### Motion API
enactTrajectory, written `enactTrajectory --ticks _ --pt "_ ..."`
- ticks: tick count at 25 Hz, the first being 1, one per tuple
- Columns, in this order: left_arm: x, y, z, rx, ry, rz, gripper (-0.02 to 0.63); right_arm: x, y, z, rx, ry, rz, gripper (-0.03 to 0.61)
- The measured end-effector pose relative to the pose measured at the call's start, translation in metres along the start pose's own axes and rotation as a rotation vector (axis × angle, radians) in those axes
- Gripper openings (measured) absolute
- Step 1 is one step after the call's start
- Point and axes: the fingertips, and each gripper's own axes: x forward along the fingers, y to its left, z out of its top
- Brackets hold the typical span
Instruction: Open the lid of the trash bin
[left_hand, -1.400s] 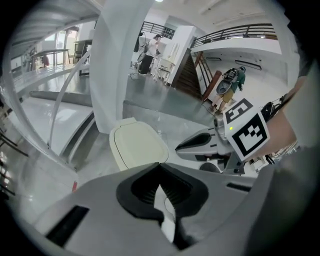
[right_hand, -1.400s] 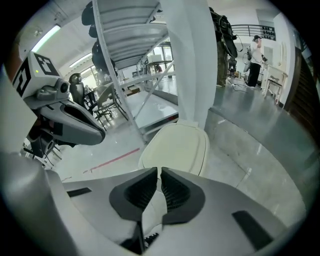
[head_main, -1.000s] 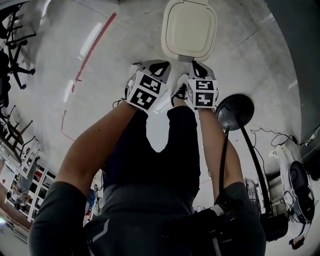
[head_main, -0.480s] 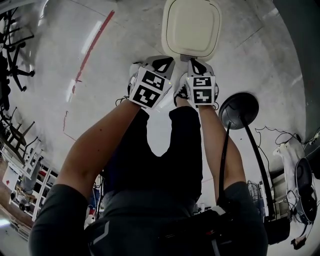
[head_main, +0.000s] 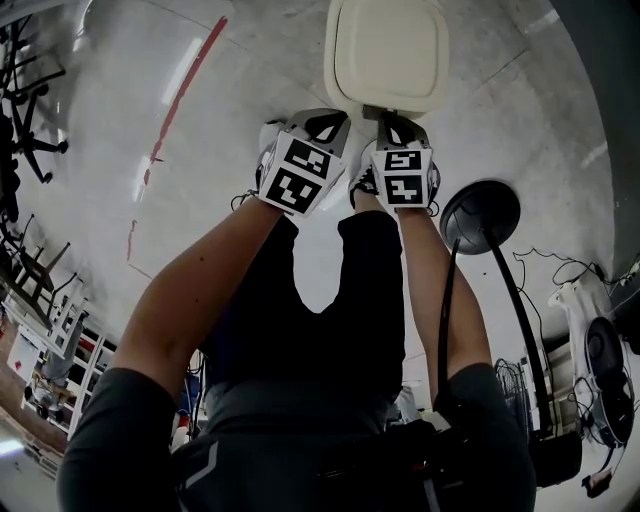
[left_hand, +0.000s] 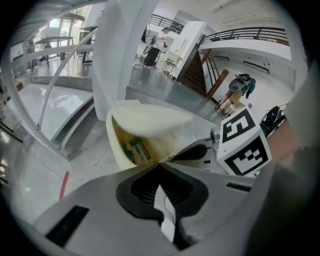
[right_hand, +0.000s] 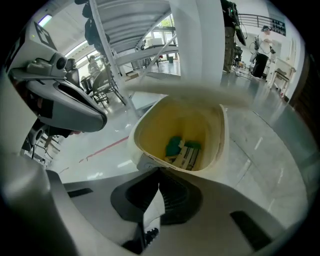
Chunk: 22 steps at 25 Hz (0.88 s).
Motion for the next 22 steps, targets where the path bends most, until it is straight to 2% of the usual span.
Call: enactTrajectory --ticks 16,19,22 --pt "-0.01 0.006 -0.001 0.004 -0.01 -0.004 0.009 0.006 -0.001 0.007 0.029 0.039 -0.003 0.026" --pt "-0.022 0.002 0.005 0.013 -0.02 -0.022 0.009 0.0 0.003 0.017 0.027 0.07 0.017 0.026" --pt "-0.038 -0.002 0.012 0.008 -0.032 -0.016 0.009 -0.023 0.003 0.037 0.058 0.03 0.026 0.028"
